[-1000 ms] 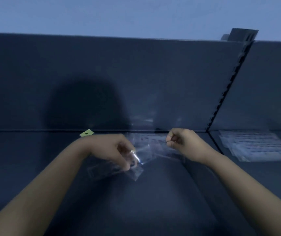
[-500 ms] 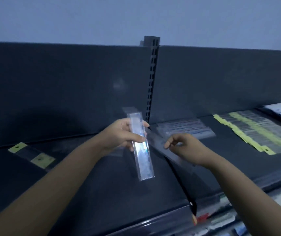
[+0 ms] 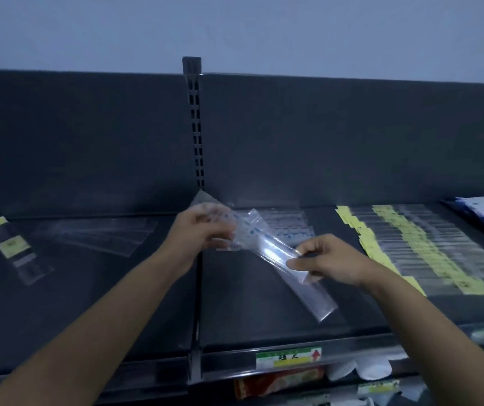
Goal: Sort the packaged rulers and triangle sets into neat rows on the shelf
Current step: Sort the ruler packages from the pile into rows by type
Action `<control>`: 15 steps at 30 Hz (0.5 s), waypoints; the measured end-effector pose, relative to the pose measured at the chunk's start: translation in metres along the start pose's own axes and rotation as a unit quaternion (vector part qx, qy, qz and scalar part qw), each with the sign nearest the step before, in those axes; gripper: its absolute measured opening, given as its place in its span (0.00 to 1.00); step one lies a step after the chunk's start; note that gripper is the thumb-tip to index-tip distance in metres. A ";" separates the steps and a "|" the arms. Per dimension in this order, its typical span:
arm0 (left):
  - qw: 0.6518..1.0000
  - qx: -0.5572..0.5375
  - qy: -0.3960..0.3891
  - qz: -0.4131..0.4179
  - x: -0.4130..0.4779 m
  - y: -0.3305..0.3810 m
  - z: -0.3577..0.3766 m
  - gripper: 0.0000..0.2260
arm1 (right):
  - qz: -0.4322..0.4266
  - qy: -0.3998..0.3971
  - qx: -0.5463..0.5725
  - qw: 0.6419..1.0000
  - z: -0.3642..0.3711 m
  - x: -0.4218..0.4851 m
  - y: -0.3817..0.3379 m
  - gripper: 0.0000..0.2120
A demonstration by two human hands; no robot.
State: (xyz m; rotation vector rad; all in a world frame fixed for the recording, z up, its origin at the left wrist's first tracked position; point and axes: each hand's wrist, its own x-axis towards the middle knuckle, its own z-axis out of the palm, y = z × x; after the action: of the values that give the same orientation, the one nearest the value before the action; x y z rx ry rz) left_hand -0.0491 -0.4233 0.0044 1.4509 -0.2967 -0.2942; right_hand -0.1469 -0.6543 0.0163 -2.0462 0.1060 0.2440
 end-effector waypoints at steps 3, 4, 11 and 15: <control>0.991 0.124 -0.041 -0.014 0.011 0.007 -0.009 0.09 | 0.014 0.021 -0.035 0.999 -0.023 0.010 0.005 0.11; 0.986 0.151 -0.058 -0.027 0.015 0.007 -0.010 0.10 | 0.012 0.038 -0.032 0.999 -0.029 0.014 0.007 0.10; 0.987 0.108 -0.008 -0.117 0.041 -0.019 -0.004 0.08 | -0.041 0.198 -0.120 0.972 -0.075 0.037 0.007 0.06; 0.986 0.089 0.037 -0.137 0.046 -0.028 0.009 0.08 | -0.103 0.152 -0.109 0.977 -0.075 0.050 -0.003 0.07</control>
State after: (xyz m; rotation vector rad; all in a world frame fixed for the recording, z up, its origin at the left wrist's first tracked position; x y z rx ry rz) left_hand -0.0100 -0.4514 -0.0215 1.6783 -0.0627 -0.4448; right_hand -0.0878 -0.7176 0.0423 -2.2827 0.0561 -0.1969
